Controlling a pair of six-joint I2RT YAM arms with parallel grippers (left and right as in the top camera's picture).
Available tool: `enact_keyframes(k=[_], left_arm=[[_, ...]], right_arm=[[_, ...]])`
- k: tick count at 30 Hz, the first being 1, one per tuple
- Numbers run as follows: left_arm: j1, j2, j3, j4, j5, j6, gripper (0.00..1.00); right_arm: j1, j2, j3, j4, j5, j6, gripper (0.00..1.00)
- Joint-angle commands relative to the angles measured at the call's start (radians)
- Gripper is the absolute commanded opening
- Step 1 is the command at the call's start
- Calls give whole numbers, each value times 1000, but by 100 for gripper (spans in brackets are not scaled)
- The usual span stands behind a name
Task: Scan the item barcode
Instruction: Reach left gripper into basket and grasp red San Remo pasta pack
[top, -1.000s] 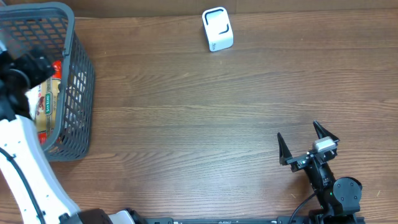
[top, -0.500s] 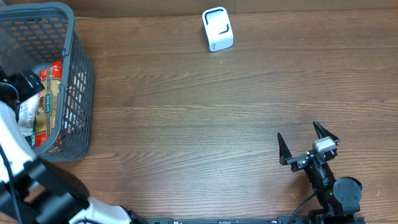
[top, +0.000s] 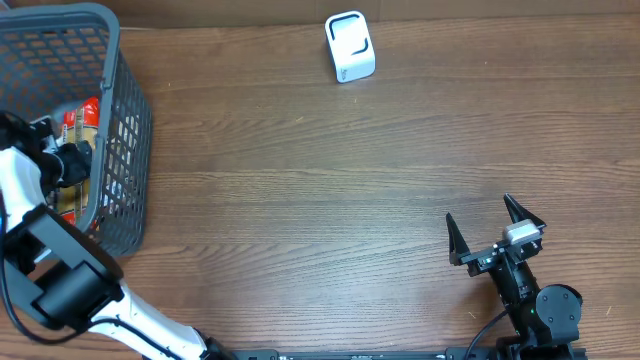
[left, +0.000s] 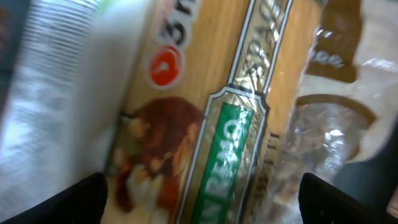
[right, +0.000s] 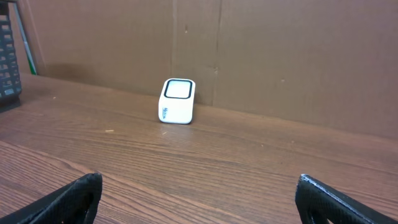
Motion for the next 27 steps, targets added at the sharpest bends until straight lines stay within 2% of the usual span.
enact_keyframes(k=[1, 5, 6, 8, 10, 13, 15, 17, 20, 27], left_arm=[[-15, 51, 10, -5, -25, 45, 90], [-19, 84, 10, -5, -26, 47, 86], [-19, 92, 10, -6, -27, 47, 79], [-19, 96, 10, -6, -33, 47, 57], [-19, 93, 11, -2, -40, 46, 30], [-20, 87, 23, 0, -40, 46, 27], [-21, 85, 48, -10, -39, 32, 18], [-22, 85, 95, -40, -39, 5, 4], [-24, 76, 190, -95, -24, -61, 4], [-40, 21, 441, -216, 13, -134, 4]], right_arm=[[-2, -10, -10, 6, 11, 6, 100], [-2, -10, -10, 6, 11, 6, 100], [-2, -10, -10, 6, 11, 5, 100], [-2, -10, -10, 6, 11, 6, 100], [-2, -10, -10, 6, 11, 6, 100], [-2, -10, -10, 6, 11, 6, 100], [-2, -10, -10, 6, 11, 6, 100], [-2, -10, -10, 6, 11, 6, 100], [-2, -10, -10, 6, 11, 6, 100], [-2, -10, -10, 6, 11, 5, 100]])
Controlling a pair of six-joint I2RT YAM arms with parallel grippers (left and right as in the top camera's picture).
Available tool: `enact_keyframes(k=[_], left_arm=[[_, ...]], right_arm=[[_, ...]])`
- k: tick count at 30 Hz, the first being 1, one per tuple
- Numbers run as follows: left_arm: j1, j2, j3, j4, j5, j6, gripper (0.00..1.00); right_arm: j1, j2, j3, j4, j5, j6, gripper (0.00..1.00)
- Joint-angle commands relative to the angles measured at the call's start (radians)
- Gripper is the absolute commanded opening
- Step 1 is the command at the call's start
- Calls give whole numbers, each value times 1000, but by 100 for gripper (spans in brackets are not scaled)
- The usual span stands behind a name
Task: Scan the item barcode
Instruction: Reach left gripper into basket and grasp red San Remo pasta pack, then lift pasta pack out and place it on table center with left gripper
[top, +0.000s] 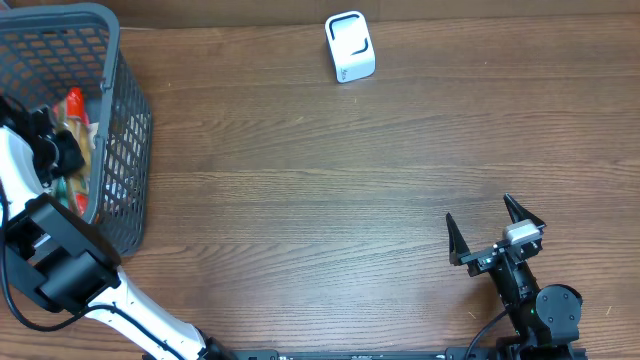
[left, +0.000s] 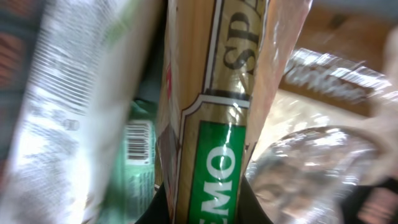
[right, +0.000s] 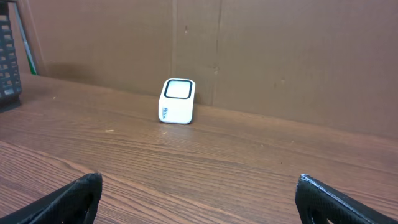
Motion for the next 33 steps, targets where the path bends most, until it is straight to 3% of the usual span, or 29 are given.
enact_keyframes(k=[1, 7, 15, 22, 27, 33], left_arm=[[-19, -87, 200, -7, 40, -83, 4], [-55, -209, 330, -62, 130, -118, 4], [-173, -438, 339, -144, 174, -126, 4], [-406, -485, 321, -286, 246, -186, 5], [-576, -482, 120, -320, 174, -241, 4], [-737, -482, -341, -31, 184, -341, 4]], right_arm=[[-2, -10, -10, 6, 11, 6, 100], [-2, -10, -10, 6, 11, 6, 100], [-2, -10, -10, 6, 11, 6, 100], [-2, -10, -10, 6, 11, 6, 100], [-2, -10, -10, 6, 11, 6, 100], [-2, -10, -10, 6, 11, 6, 100]])
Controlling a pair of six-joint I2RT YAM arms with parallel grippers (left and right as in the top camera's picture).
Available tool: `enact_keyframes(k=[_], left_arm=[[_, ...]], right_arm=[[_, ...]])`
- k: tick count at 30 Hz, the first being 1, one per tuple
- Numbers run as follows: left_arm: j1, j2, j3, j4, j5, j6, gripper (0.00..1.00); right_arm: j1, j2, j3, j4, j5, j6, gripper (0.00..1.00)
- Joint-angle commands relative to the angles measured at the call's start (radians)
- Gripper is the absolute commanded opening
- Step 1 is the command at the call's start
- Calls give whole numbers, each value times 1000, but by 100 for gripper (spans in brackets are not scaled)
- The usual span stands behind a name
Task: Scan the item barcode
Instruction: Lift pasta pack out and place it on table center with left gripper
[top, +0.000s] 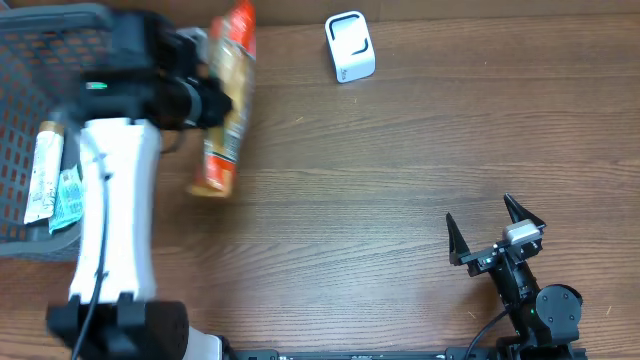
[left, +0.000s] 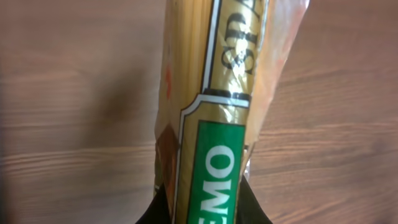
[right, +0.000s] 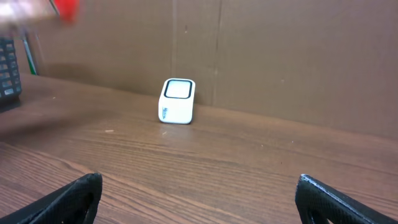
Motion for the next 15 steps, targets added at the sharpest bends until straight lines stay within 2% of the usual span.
enact_keyframes(k=[1, 4, 7, 8, 10, 13, 14, 15], left_arm=[[-74, -5, -235, 165, -4, -110, 5], [-116, -5, -457, 417, -68, -173, 4], [-123, -5, -545, 519, -95, -200, 4], [-123, -5, -559, 529, -95, -201, 7], [-123, -5, -573, 531, -98, -197, 24], [-123, -5, -575, 524, -102, -197, 63], [-123, -5, -575, 525, -102, -197, 83], [-123, -5, -572, 524, -102, -197, 96]], right_arm=[[-2, -10, -10, 6, 11, 6, 100], [-2, -10, -10, 6, 11, 6, 100], [-2, -10, -10, 6, 11, 6, 100], [-2, -10, -10, 6, 11, 6, 100], [-2, -10, -10, 6, 11, 6, 100], [-2, -10, -10, 6, 11, 6, 100], [-2, -10, -10, 6, 11, 6, 100], [-2, -10, -10, 6, 11, 6, 100]])
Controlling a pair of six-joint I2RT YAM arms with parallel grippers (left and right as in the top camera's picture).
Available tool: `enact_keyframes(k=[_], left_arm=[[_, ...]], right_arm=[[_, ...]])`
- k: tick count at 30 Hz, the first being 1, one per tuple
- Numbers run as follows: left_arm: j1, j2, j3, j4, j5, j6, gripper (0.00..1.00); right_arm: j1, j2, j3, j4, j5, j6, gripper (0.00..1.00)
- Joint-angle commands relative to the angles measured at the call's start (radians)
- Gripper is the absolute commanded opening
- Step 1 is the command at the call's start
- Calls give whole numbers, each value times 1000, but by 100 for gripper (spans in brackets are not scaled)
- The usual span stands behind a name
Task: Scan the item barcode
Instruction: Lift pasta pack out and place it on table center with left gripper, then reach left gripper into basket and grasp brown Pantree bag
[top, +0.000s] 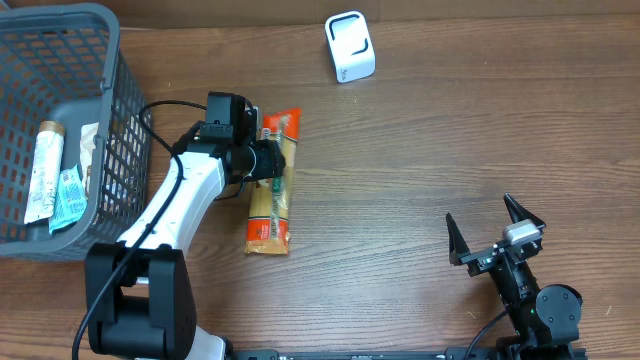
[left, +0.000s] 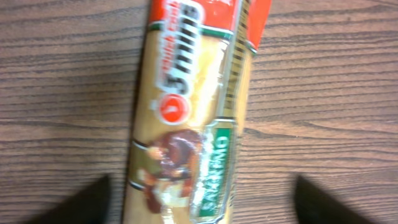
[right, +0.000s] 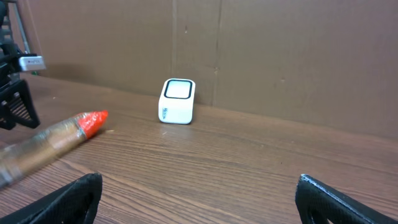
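Note:
A long spaghetti packet (top: 272, 190), golden with a red end and a green label, lies flat on the wooden table right of the basket. Its red end points toward the back wall. My left gripper (top: 262, 160) hovers over its middle, open. In the left wrist view the packet (left: 193, 106) lies between the two spread fingers (left: 87, 199), untouched by either. The white cube scanner (top: 350, 46) stands at the back centre, also in the right wrist view (right: 177, 101). My right gripper (top: 480, 212) rests open at the front right, holding nothing (right: 199, 186).
A grey mesh basket (top: 125, 130) stands at the far left. It holds a white tube (top: 42, 170) and a few small packets. A brown cardboard wall (right: 280, 56) runs along the back of the table behind the scanner.
The left gripper held the packet in the air just right of the basket. Now the packet lies on the table and the gripper is open over it. The right arm has not moved.
My left gripper was open over the spaghetti packet inside the basket. Then it was shut on the packet there. Then it held the packet outside the basket, above the table. Now the packet lies released on the table.

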Motion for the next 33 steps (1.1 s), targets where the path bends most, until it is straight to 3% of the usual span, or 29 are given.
enact_keyframes(k=[1, 4, 9, 17, 25, 33], left_arm=[[5, -37, 31, -6, -17, -12, 100], [20, -67, 98, -51, -62, 3, 100], [103, -143, 355, -206, -88, 74, 100], [448, -183, 764, -393, -88, 89, 100], [789, -145, 697, -313, -44, 114, 100], [822, 28, 550, -203, 17, 285, 100]], right_arm=[[-2, -10, -10, 6, 11, 6, 100], [-2, -10, -10, 6, 11, 6, 100], [-2, -10, -10, 6, 11, 6, 100], [-2, -10, -10, 6, 11, 6, 100], [-2, -10, -10, 6, 11, 6, 100], [-2, -10, -10, 6, 11, 6, 100]])
